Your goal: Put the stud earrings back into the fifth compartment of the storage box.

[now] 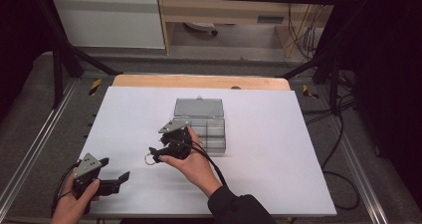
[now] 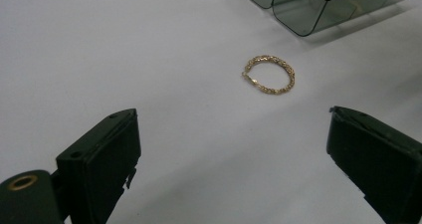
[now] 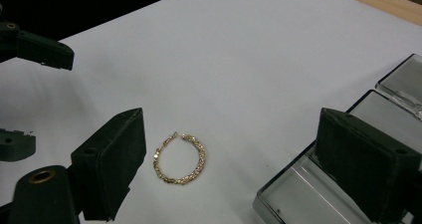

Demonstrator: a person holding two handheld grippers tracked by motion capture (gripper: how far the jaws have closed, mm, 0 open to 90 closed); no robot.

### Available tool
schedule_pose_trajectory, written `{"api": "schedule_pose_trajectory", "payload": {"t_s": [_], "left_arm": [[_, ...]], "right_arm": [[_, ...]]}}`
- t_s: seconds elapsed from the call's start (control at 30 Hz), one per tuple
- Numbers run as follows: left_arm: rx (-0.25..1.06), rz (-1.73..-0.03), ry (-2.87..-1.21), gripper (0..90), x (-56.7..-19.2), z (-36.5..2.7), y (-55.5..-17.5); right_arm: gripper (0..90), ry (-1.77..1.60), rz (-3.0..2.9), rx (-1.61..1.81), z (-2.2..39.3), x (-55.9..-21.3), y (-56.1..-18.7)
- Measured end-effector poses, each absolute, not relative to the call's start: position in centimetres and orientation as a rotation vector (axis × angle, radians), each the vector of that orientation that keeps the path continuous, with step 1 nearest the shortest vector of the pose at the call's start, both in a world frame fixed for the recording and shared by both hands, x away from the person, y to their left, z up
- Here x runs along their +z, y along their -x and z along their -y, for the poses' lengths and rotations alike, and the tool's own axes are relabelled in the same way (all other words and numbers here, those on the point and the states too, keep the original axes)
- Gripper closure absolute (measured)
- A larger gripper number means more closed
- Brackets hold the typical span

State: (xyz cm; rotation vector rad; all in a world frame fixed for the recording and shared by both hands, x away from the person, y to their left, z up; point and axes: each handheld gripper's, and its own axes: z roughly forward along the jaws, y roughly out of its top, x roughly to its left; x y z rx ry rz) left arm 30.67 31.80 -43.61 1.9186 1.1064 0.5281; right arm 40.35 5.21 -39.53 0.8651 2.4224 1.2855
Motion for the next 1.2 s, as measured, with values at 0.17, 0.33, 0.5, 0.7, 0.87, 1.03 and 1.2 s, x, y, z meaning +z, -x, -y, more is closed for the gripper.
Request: {"api": "schedule_pose_trajectory", "payload": {"t_s": [0.17, 0.33, 0.5, 0.7, 0.87, 1.03, 1.2], "left_arm": [[0.532, -1.100, -1.921, 7.1, -43.6, -31.8, -30.6], [0.532, -1.105, -1.916, 7.1, -43.5, -31.9, -30.6], [0.533, -1.093, -1.920, 7.1, -43.5, -31.8, -30.6], [0.526, -1.087, -1.920, 7.1, -43.5, -31.9, -30.6], [0.526, -1.084, -1.926, 7.1, -43.5, -31.8, -30.6], [0.523, -1.087, -1.928, 7.1, -43.5, -31.6, -30.6], [0.521, -1.082, -1.933, 7.1, -43.6, -31.7, -30.6]], "right_arm": [[24.3, -0.849, -2.437, 1.292, -6.0, -39.9, -40.4], [38.4, -0.821, -2.449, 1.330, -6.8, -40.3, -40.3], [50.8, -0.807, -2.484, 1.282, -7.7, -41.4, -40.7], [62.8, -0.828, -2.535, 1.169, -8.4, -43.2, -41.6], [69.6, -0.789, -2.566, 1.137, -9.2, -44.1, -41.5], [76.4, -0.800, -2.594, 1.116, -9.6, -45.0, -41.9], [85.7, -0.793, -2.589, 1.112, -9.4, -45.2, -41.9]]}}
